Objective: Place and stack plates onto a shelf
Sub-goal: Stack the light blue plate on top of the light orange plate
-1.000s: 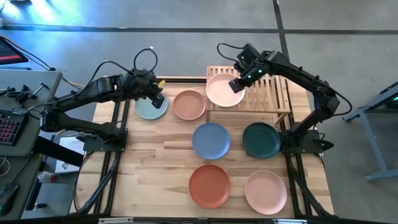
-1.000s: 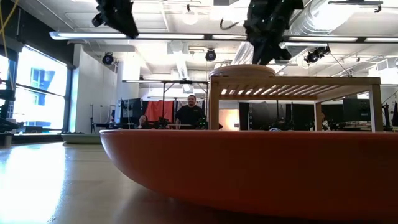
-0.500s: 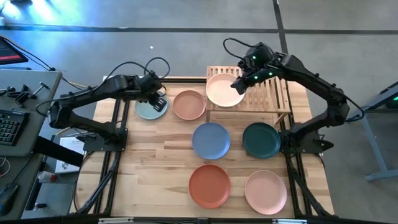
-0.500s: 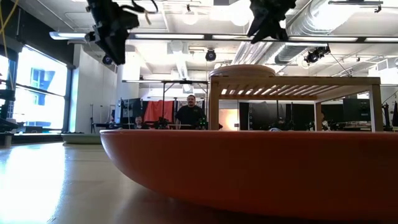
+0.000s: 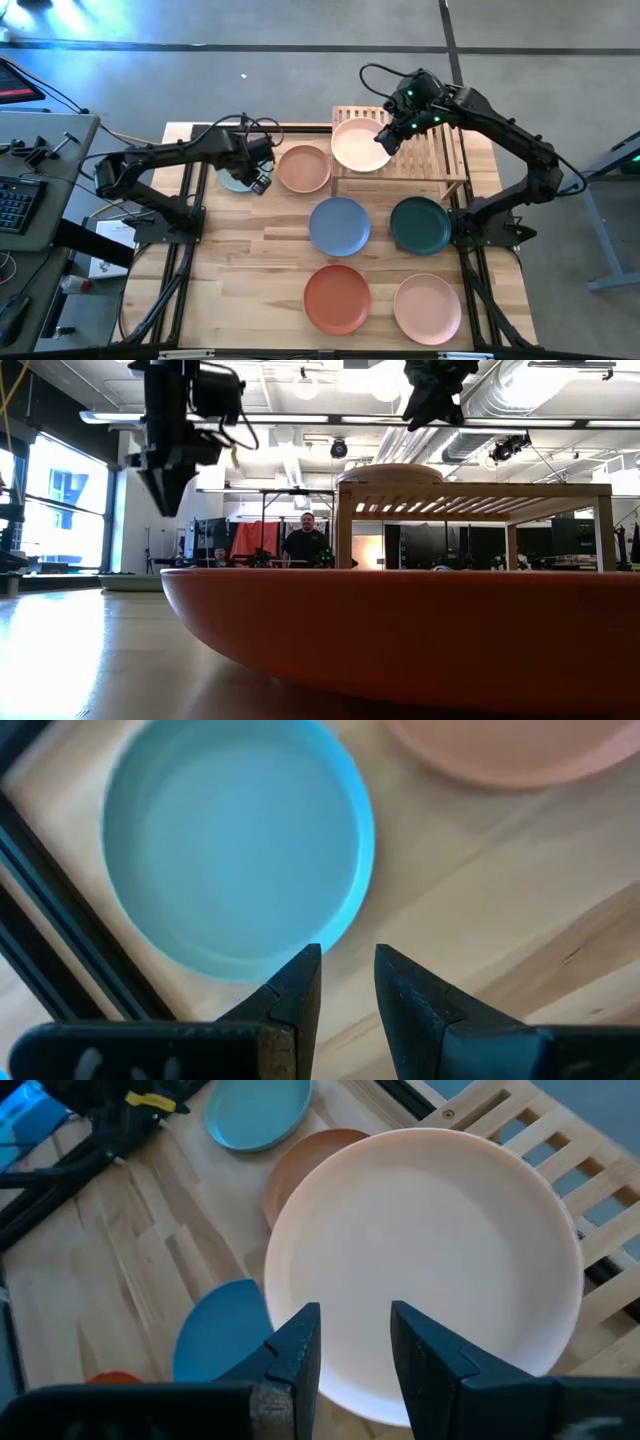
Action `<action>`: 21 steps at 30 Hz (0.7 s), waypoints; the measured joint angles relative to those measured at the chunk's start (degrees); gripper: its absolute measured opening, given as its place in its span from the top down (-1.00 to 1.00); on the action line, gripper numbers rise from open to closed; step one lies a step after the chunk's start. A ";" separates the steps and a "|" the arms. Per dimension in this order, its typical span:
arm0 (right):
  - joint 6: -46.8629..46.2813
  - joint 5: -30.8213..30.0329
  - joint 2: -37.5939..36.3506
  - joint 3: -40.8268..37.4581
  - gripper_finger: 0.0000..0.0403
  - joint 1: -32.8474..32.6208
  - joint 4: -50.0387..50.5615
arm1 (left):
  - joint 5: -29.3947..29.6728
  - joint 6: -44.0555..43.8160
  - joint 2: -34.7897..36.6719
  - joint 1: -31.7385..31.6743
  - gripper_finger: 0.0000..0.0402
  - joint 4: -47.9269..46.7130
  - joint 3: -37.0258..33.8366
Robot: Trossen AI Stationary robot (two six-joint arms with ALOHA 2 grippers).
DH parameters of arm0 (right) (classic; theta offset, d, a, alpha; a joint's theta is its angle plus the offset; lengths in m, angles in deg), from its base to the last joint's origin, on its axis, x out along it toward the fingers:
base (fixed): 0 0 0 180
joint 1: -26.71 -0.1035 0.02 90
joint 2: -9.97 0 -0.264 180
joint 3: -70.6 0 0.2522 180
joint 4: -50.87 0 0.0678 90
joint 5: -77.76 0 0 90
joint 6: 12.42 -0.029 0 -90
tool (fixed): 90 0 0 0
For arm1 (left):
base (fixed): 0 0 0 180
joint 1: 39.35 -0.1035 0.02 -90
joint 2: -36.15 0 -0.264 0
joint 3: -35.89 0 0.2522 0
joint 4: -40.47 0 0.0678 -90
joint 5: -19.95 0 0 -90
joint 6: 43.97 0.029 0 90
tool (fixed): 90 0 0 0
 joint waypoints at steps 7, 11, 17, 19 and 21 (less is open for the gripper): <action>0.58 -2.30 0.04 0.00 0.50 0.00 0.00 | -1.25 -0.38 -0.03 -1.26 0.57 3.82 -5.93; 0.58 -2.31 0.04 0.00 0.50 0.00 0.02 | -3.93 -0.44 -0.03 -1.96 0.57 8.65 -9.02; 1.91 -2.36 0.04 0.00 0.50 0.00 0.00 | -5.29 -0.51 0.02 -1.97 0.57 14.21 -11.62; 2.07 -2.36 0.07 0.00 0.50 0.00 -0.02 | -5.37 -0.47 0.02 -1.97 0.57 15.54 -12.36; 2.07 -2.36 0.11 0.00 0.50 0.00 -0.01 | -5.46 -0.52 0.00 -1.97 0.57 16.02 -12.98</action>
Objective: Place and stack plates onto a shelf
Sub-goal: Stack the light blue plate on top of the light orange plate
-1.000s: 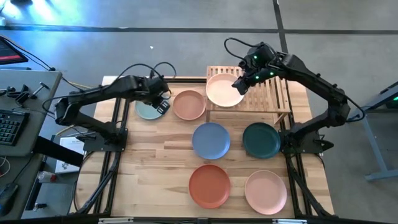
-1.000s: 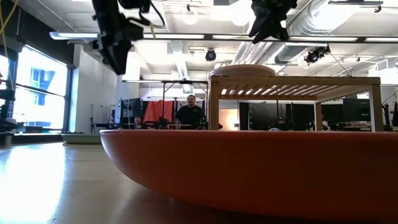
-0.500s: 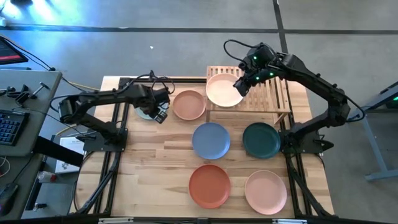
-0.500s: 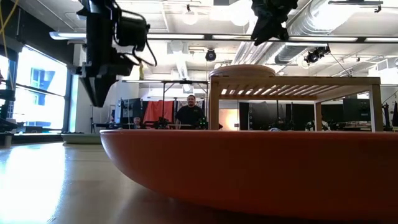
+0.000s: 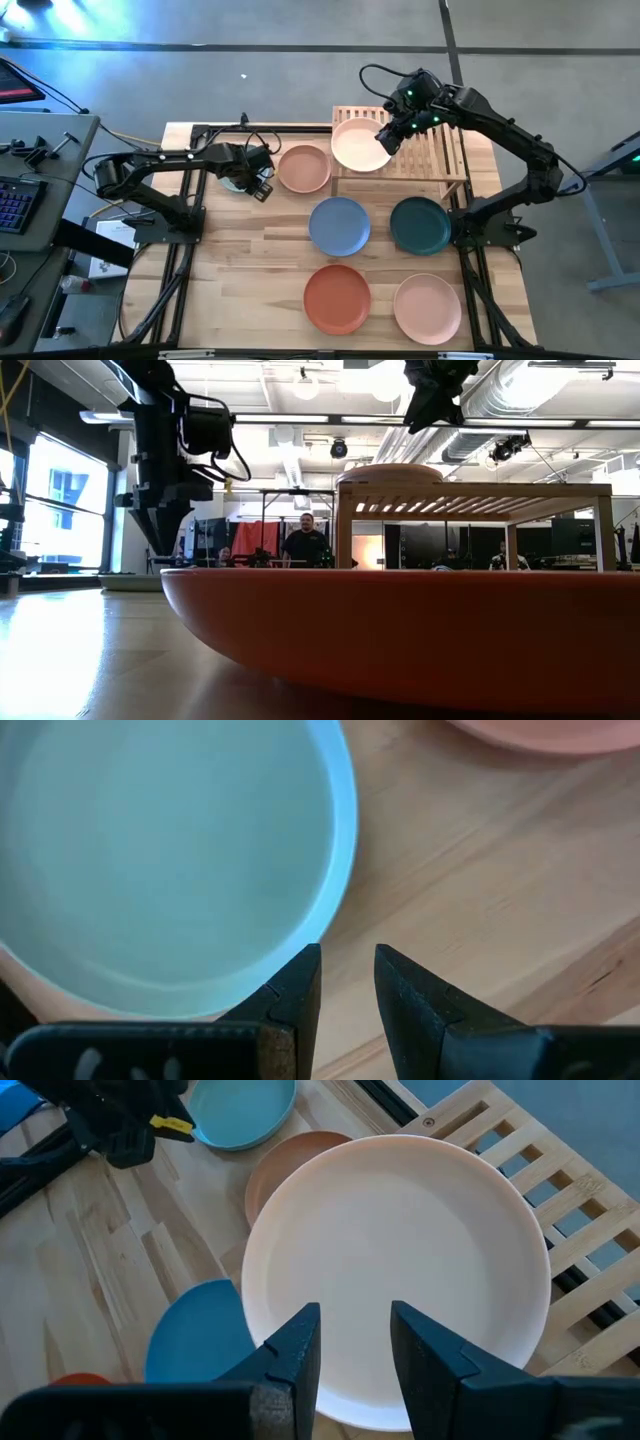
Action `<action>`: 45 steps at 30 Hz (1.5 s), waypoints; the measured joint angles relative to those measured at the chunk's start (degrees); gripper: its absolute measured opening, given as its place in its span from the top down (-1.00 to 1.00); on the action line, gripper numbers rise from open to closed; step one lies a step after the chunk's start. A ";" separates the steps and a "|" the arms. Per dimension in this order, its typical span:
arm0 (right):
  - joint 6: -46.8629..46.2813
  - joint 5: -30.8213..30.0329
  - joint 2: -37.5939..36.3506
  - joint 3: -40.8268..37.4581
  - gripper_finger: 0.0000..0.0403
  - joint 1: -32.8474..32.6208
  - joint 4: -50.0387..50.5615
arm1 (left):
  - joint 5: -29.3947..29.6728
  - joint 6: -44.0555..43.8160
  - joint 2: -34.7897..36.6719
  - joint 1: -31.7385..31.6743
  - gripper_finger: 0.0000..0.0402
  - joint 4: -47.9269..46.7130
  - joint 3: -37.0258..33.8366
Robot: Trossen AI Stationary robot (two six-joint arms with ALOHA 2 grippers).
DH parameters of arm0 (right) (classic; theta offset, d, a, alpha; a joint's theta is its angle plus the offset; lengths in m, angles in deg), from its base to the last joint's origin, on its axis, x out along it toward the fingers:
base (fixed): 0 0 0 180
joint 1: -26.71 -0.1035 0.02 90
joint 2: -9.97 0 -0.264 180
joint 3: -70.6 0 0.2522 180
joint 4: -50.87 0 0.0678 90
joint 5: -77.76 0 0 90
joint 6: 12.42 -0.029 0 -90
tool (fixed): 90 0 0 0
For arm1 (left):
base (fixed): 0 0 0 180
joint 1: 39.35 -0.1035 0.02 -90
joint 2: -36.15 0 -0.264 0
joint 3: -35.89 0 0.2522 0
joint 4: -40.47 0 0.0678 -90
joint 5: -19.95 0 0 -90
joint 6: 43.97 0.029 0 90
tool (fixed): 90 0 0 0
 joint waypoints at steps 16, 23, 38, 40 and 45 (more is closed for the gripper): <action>1.05 -0.28 0.04 0.00 0.50 0.00 0.25 | -0.09 -1.09 -3.41 -0.42 0.57 2.08 -0.25; 0.50 -2.65 0.04 0.00 0.50 0.00 0.53 | 0.10 0.84 -6.98 -0.42 0.57 3.51 -0.25; 0.46 -2.71 0.04 0.00 0.50 0.00 2.23 | 0.55 2.26 -14.01 -0.39 0.66 5.01 -0.08; 0.46 -2.71 0.04 0.00 0.50 0.00 2.23 | 0.64 3.13 -14.01 -0.37 0.74 4.99 -0.08; 0.46 -2.73 0.04 0.00 0.50 0.00 2.23 | 1.44 4.00 -13.79 -0.40 0.96 4.42 -0.12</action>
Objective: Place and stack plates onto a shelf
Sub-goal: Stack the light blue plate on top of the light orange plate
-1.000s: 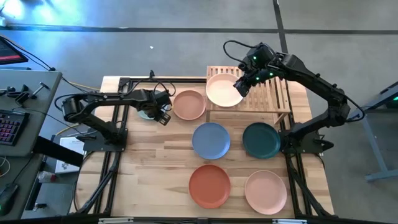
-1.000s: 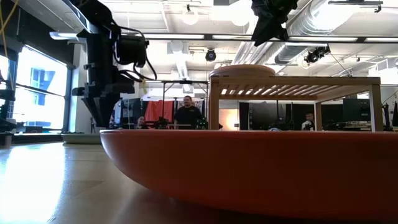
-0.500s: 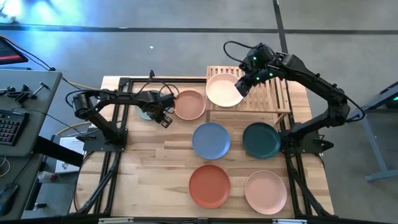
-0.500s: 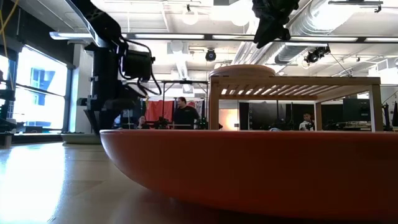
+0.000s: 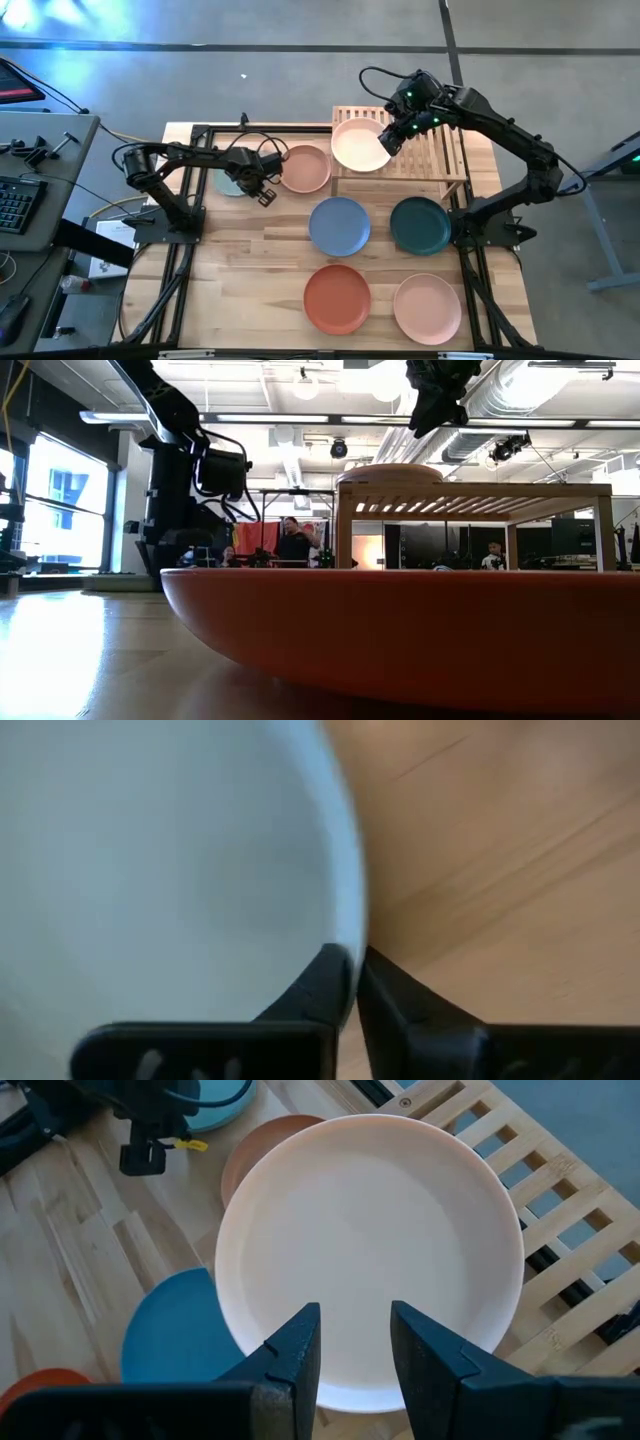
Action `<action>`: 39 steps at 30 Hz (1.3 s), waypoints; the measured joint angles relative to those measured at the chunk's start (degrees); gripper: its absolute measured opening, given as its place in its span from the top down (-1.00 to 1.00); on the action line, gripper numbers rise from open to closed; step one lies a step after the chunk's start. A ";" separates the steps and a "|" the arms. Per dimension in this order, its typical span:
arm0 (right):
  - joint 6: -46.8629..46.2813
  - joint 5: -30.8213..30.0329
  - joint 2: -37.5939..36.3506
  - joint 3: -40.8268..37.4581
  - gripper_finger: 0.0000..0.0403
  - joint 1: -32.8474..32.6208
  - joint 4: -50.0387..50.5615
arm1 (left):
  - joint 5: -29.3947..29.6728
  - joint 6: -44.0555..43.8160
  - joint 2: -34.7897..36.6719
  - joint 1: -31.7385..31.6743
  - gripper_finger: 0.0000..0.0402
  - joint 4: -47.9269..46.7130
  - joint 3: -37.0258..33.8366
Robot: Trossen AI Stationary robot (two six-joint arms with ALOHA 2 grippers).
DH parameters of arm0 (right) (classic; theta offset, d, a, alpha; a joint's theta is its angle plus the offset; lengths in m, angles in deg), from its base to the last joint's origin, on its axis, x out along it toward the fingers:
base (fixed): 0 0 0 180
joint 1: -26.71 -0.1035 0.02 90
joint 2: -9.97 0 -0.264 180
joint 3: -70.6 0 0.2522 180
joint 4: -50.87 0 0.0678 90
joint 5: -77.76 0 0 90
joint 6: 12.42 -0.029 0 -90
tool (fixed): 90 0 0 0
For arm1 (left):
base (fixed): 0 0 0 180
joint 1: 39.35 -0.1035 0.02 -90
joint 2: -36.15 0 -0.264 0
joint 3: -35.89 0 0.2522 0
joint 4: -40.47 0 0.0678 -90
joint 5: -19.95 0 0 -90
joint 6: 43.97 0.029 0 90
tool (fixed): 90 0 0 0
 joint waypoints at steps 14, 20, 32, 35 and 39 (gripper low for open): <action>-0.02 -0.12 0.00 0.00 0.50 0.01 0.20 | -0.69 5.34 -0.07 0.14 0.99 -9.53 6.08; -1.25 -0.09 0.00 0.00 0.50 0.00 1.14 | 1.20 8.15 2.83 0.14 1.00 -12.55 8.89; -5.46 -5.86 0.00 0.00 0.50 0.02 0.22 | 2.58 13.47 14.49 1.36 1.00 -16.06 12.48; -6.53 -5.80 0.00 0.00 0.50 -0.01 0.18 | 3.01 16.75 16.54 1.78 1.00 -16.55 14.05; -7.21 -5.36 0.00 0.00 0.50 -1.02 -0.41 | 4.60 22.36 18.05 2.60 1.00 -17.31 16.58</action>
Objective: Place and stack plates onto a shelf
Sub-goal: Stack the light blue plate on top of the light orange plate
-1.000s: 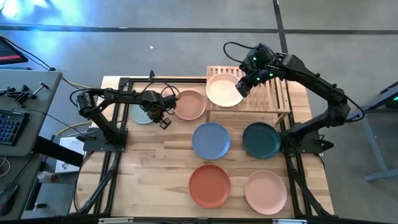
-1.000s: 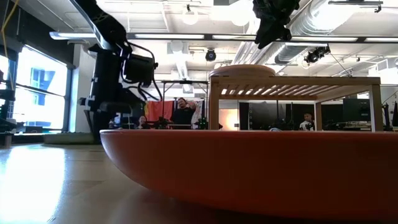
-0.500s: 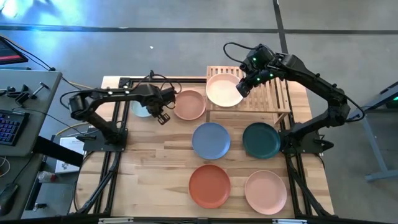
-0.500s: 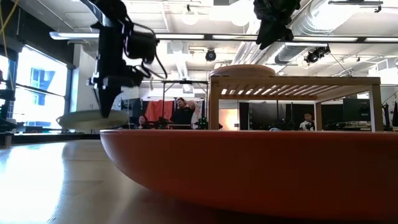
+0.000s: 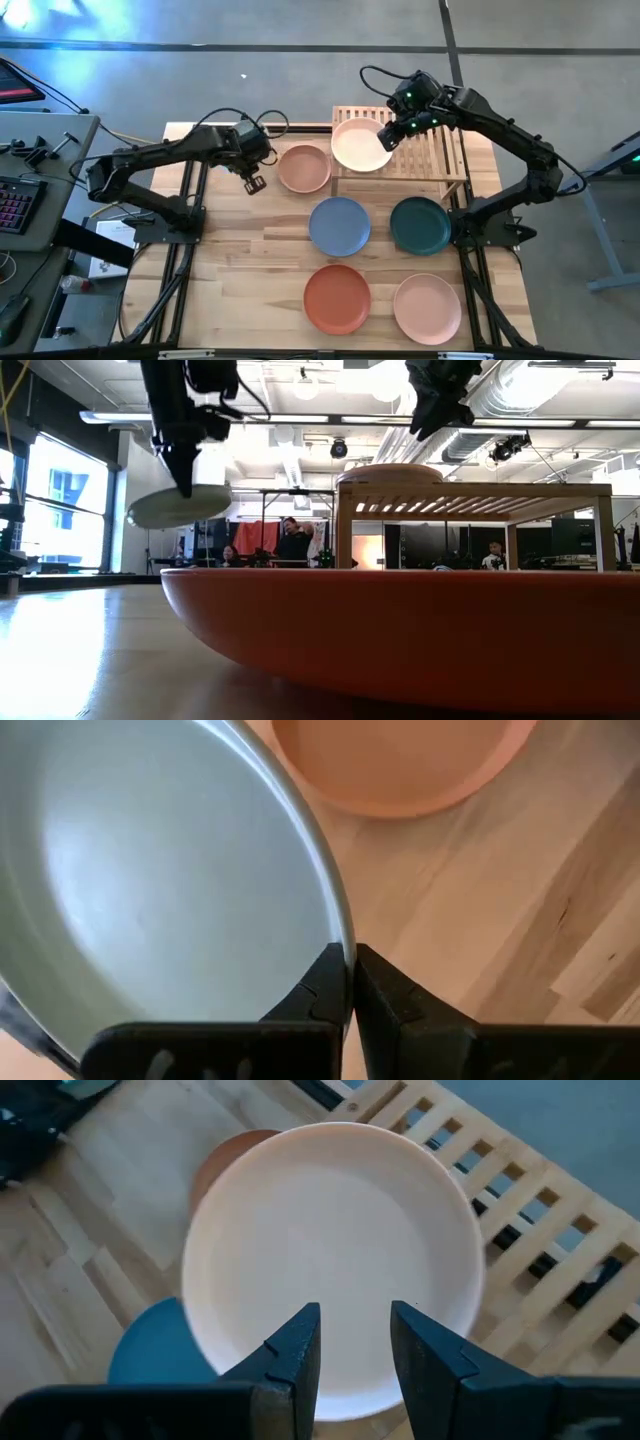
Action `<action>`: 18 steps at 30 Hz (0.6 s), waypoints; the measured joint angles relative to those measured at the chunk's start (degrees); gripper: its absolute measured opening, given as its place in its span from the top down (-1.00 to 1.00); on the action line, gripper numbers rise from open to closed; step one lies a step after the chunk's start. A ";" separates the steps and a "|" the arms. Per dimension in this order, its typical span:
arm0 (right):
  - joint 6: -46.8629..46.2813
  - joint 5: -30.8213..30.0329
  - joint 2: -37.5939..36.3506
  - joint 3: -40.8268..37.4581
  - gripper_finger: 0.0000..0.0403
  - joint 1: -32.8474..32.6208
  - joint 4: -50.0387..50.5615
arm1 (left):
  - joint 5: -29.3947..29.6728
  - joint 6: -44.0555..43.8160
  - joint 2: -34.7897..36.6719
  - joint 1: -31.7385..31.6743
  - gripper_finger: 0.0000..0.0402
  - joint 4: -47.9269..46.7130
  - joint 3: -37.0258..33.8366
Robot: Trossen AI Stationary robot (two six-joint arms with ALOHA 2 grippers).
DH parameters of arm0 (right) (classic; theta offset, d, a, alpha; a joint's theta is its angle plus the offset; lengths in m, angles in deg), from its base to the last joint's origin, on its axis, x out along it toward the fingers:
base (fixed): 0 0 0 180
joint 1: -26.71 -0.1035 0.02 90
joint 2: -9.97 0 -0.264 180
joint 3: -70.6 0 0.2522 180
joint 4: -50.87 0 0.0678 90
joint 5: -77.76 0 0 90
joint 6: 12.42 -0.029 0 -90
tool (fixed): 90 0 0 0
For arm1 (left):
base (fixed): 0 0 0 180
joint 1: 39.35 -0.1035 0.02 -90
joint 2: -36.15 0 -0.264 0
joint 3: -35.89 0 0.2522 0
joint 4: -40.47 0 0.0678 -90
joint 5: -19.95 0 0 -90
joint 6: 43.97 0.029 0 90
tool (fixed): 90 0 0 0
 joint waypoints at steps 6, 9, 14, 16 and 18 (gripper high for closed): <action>-3.17 0.06 0.00 0.00 0.50 -3.24 -2.58 | 1.51 8.48 0.39 1.79 1.00 -2.65 4.07; -7.33 0.07 0.00 0.00 0.50 -5.60 -4.89 | 2.66 12.88 0.39 3.39 1.00 -4.34 5.97; -12.65 0.06 0.02 0.00 0.50 -10.33 -7.53 | 3.47 19.48 0.39 6.62 1.00 -5.30 8.63; -15.27 -0.77 0.02 0.00 0.50 -12.46 -7.93 | 3.51 22.09 0.39 8.25 1.00 -5.45 9.39; -18.04 -2.46 0.02 0.00 0.50 -14.80 -8.35 | 3.53 24.71 0.39 10.15 1.00 -5.58 10.06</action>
